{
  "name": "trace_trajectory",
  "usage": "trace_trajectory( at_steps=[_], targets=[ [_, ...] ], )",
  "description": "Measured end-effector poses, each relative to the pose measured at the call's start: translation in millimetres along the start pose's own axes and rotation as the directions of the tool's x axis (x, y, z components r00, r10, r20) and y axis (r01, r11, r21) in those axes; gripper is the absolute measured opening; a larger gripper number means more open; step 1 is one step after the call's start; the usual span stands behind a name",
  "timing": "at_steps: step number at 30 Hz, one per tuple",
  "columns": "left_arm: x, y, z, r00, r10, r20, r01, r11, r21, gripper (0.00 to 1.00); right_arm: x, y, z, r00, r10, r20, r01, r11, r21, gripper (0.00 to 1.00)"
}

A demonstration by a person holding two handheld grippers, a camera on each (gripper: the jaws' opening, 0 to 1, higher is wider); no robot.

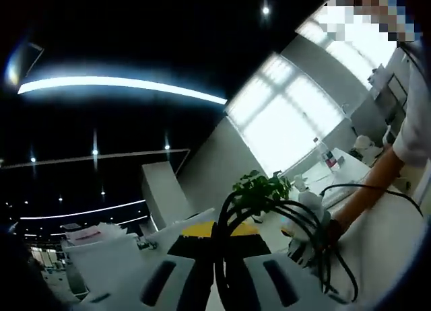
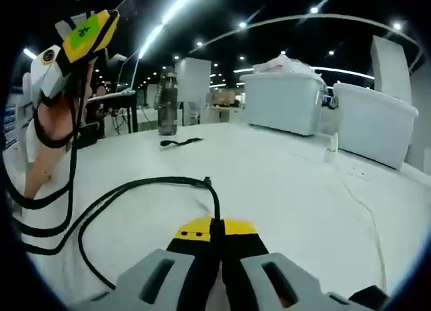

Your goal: Coil the Type-C to USB data cable on the desktop and secure it with Velcro straps.

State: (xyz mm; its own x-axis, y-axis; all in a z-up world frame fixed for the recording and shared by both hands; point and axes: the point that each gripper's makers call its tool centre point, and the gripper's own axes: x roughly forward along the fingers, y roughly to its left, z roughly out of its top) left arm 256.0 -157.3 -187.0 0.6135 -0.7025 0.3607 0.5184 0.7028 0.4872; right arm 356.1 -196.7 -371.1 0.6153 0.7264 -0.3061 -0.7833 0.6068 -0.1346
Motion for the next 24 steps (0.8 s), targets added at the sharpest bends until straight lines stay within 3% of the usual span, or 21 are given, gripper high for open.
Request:
trace_trajectory(
  at_steps=[5, 10, 16, 18, 24],
  targets=[
    [3.0, 5.6, -28.6, 0.996, 0.027, -0.089, -0.029, 0.999, -0.019, 0.04, -13.6, -13.1, 24.4, 0.995, -0.041, 0.090, 0.042, 0.999, -0.006, 0.02],
    [6.0, 3.5, -53.6, 0.987, 0.019, -0.159, -0.024, 0.999, -0.034, 0.04, -32.0, -23.9, 53.1, 0.973, -0.072, 0.218, 0.067, 0.997, 0.030, 0.02],
    [6.7, 4.1, -65.4, 0.982, 0.017, -0.188, -0.023, 0.999, -0.032, 0.04, -58.4, -16.6, 87.8, 0.930, -0.045, 0.364, 0.035, 0.999, 0.035, 0.02],
    [6.6, 6.5, -70.0, 0.979, 0.027, -0.203, -0.027, 1.000, 0.003, 0.04, -65.7, -11.4, 98.3, 0.913, -0.023, 0.406, 0.009, 0.999, 0.036, 0.02],
    [6.1, 8.8, -74.4, 0.975, 0.038, -0.217, -0.030, 0.999, 0.039, 0.04, -75.6, 2.5, 111.6, 0.890, 0.025, 0.456, -0.035, 0.999, 0.014, 0.02]
  ],
)
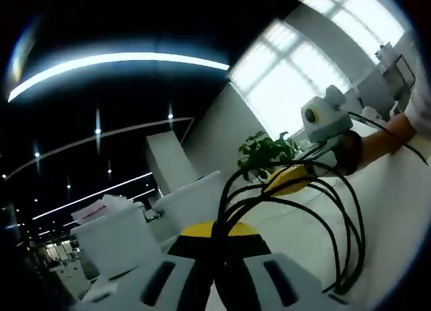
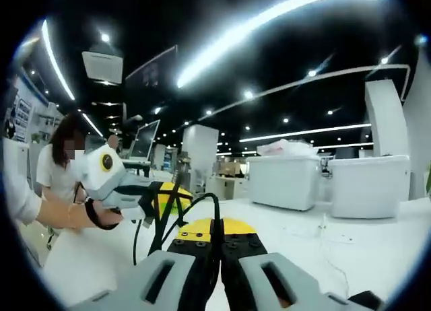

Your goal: Coil the Type-C to USB data cable on the desktop and secure it with Velcro straps.

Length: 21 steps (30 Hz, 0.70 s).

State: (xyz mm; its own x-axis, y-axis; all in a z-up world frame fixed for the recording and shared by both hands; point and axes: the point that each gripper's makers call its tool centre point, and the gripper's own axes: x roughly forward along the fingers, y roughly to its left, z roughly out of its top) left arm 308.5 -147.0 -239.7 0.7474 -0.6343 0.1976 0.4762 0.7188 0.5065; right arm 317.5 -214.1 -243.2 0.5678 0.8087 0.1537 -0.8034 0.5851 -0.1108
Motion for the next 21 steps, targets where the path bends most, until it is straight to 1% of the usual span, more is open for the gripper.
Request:
trace_trajectory(
  at_steps=[6, 10, 12, 13, 15, 18, 20, 21],
  targets=[
    [0.1, 1.9, -3.7, 1.000, 0.017, -0.016, -0.016, 1.000, 0.016, 0.05, -0.6, 12.8, 8.8, 0.997, 0.057, 0.042, -0.058, 0.998, 0.028, 0.02],
    [0.4, 1.7, -5.8, 1.000, 0.017, -0.021, -0.017, 1.000, 0.001, 0.07, 0.0, 21.3, 15.4, 0.990, 0.121, 0.072, -0.127, 0.988, 0.089, 0.02],
    [0.3, 1.5, -5.6, 1.000, 0.018, -0.020, -0.018, 1.000, -0.003, 0.08, -0.8, 28.5, 17.0, 0.984, 0.154, 0.087, -0.164, 0.979, 0.118, 0.02],
    [0.2, 1.4, -5.3, 1.000, 0.018, -0.019, -0.018, 1.000, -0.005, 0.08, -1.1, 33.1, 17.6, 0.979, 0.183, 0.091, -0.196, 0.968, 0.156, 0.02],
    [0.0, 0.8, -4.9, 1.000, 0.015, -0.018, -0.015, 1.000, -0.007, 0.08, -1.4, 37.7, 18.1, 0.972, 0.211, 0.106, -0.228, 0.953, 0.199, 0.02],
    [-0.9, 0.1, -4.3, 1.000, 0.002, -0.024, -0.001, 0.999, 0.034, 0.04, -1.7, 37.3, 14.8, 0.973, 0.204, 0.106, -0.223, 0.949, 0.222, 0.03],
    [-1.2, 0.1, -4.2, 1.000, 0.004, -0.027, -0.003, 0.999, 0.039, 0.04, -1.6, 35.5, 13.7, 0.976, 0.187, 0.108, -0.208, 0.951, 0.228, 0.03],
    [-1.2, -0.4, -3.5, 1.000, -0.002, -0.023, 0.003, 0.999, 0.034, 0.04, -2.3, 34.3, 15.4, 0.976, 0.180, 0.125, -0.206, 0.949, 0.241, 0.04]
  ],
)
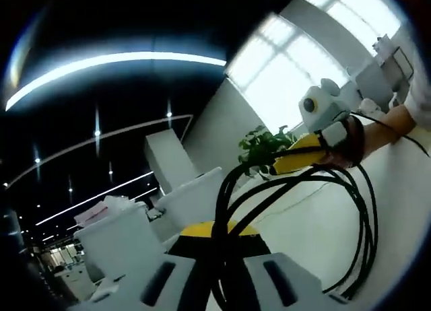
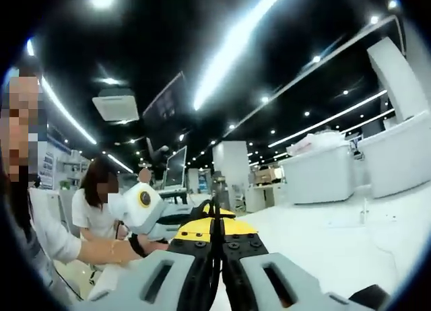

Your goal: Coil the Type-C to USB data cable on the desktop and secure it with Velcro straps.

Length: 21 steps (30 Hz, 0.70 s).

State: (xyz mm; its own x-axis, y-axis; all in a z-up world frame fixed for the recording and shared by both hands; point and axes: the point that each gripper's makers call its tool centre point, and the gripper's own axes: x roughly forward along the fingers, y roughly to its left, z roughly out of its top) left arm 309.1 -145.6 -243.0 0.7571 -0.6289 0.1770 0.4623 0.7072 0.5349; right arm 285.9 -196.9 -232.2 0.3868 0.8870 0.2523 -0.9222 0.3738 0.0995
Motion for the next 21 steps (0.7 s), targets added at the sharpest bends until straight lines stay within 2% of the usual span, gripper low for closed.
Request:
trace_trajectory(
  at_steps=[3, 5, 7, 10, 12, 13, 15, 21],
  targets=[
    [-1.7, 2.3, 2.5, 1.000, 0.000, 0.007, 0.001, 1.000, -0.021, 0.04, -4.2, -8.6, 17.6, 0.996, -0.031, 0.086, 0.023, 0.996, 0.089, 0.11],
    [-3.1, 3.9, 5.9, 1.000, 0.000, 0.017, 0.000, 0.999, -0.036, 0.04, -11.3, -33.5, 23.9, 0.985, -0.135, 0.105, 0.121, 0.984, 0.127, 0.12],
    [-4.0, 4.1, 9.3, 1.000, 0.000, 0.028, 0.001, 0.999, -0.045, 0.04, -16.9, -59.4, 13.6, 0.972, -0.225, 0.064, 0.217, 0.970, 0.108, 0.12],
    [-4.3, 2.0, 12.4, 0.999, -0.007, 0.039, 0.009, 0.999, -0.052, 0.04, -12.5, -81.1, -35.0, 0.955, -0.280, -0.094, 0.290, 0.949, 0.121, 0.12],
    [-5.0, -1.6, 16.2, 0.998, -0.022, 0.053, 0.025, 0.998, -0.057, 0.04, -3.8, -83.0, -59.4, 0.950, -0.265, -0.164, 0.289, 0.947, 0.144, 0.13],
    [-5.8, -3.3, 18.9, 0.998, -0.029, 0.062, 0.033, 0.998, -0.056, 0.04, 1.7, -81.6, -67.2, 0.952, -0.248, -0.179, 0.275, 0.950, 0.146, 0.15],
    [-7.1, -7.1, 25.8, 0.995, -0.046, 0.085, 0.050, 0.997, -0.053, 0.04, 9.0, -77.7, -78.6, 0.952, -0.229, -0.205, 0.262, 0.952, 0.156, 0.23],
    [-8.6, -19.1, 41.8, 0.985, -0.094, 0.146, 0.106, 0.991, -0.077, 0.04, 26.3, -58.6, -99.3, 0.954, -0.161, -0.254, 0.217, 0.953, 0.211, 0.27]
  ],
)
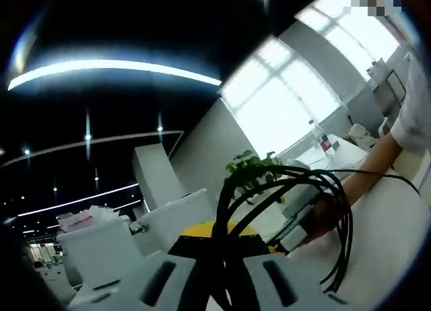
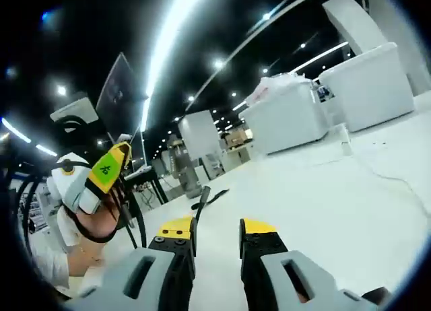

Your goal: Coil the Type-C to USB data cable on the desktop and secure it with Velcro straps.

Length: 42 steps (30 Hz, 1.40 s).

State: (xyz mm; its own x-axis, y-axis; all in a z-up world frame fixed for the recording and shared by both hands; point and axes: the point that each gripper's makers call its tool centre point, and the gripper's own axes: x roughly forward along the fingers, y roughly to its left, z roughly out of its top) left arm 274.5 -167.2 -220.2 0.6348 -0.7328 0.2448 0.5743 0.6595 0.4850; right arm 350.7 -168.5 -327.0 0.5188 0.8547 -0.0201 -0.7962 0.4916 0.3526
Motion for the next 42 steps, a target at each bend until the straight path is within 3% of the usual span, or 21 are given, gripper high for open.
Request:
trace_trajectory(
  at_steps=[6, 8, 14, 17, 19, 20, 25, 28, 30, 35, 40, 42],
  targets=[
    [2.2, -16.4, 9.7, 0.998, -0.058, 0.034, 0.058, 0.998, -0.005, 0.04, 15.9, 1.8, -13.1, 0.998, 0.013, -0.054, -0.011, 0.999, 0.039, 0.29],
    [2.6, -19.7, 10.9, 0.997, -0.069, 0.039, 0.070, 0.998, -0.006, 0.04, 16.8, 12.2, -17.6, 0.997, 0.057, -0.058, -0.053, 0.997, 0.061, 0.29],
    [2.7, -24.6, 12.7, 0.995, -0.090, 0.048, 0.091, 0.996, -0.016, 0.04, 18.9, 34.1, -8.0, 0.990, 0.140, -0.034, -0.138, 0.989, 0.050, 0.31],
    [2.0, -27.6, 15.8, 0.991, -0.112, 0.068, 0.115, 0.992, -0.050, 0.04, 19.5, 35.7, -9.6, 0.991, 0.132, -0.032, -0.131, 0.991, 0.031, 0.22],
    [2.3, -29.3, 16.6, 0.990, -0.119, 0.077, 0.125, 0.990, -0.068, 0.04, 22.1, 25.4, -5.2, 0.995, 0.098, -0.010, -0.097, 0.994, 0.056, 0.04],
    [2.6, -29.0, 15.6, 0.990, -0.116, 0.074, 0.121, 0.990, -0.070, 0.04, 27.4, 11.3, 2.5, 0.996, 0.088, -0.006, -0.087, 0.995, 0.056, 0.03],
    [2.5, -15.4, 0.6, 0.998, -0.066, 0.020, 0.067, 0.994, -0.082, 0.04, 8.1, 10.0, 29.7, 0.991, 0.093, 0.099, -0.098, 0.994, 0.042, 0.02],
    [3.5, -7.5, -12.8, 0.999, -0.036, -0.017, 0.033, 0.990, -0.135, 0.04, -11.0, 14.3, 54.6, 0.976, 0.105, 0.189, -0.115, 0.992, 0.043, 0.02],
    [4.9, -6.0, -23.8, 0.999, -0.039, -0.035, 0.031, 0.978, -0.207, 0.04, -21.6, 19.9, 68.0, 0.963, 0.126, 0.239, -0.142, 0.988, 0.053, 0.02],
    [9.0, -15.0, -29.2, 0.996, -0.091, 0.000, 0.085, 0.929, -0.360, 0.04, -38.9, 43.8, 84.4, 0.934, 0.191, 0.302, -0.214, 0.976, 0.046, 0.02],
    [12.2, -21.4, -32.0, 0.994, -0.111, -0.001, 0.102, 0.917, -0.385, 0.04, -41.8, 55.8, 85.0, 0.924, 0.225, 0.308, -0.241, 0.970, 0.014, 0.02],
    [13.1, -24.9, -31.3, 0.992, -0.124, 0.013, 0.118, 0.897, -0.427, 0.05, -44.3, 56.1, 87.9, 0.916, 0.230, 0.330, -0.259, 0.965, 0.048, 0.02]
  ],
)
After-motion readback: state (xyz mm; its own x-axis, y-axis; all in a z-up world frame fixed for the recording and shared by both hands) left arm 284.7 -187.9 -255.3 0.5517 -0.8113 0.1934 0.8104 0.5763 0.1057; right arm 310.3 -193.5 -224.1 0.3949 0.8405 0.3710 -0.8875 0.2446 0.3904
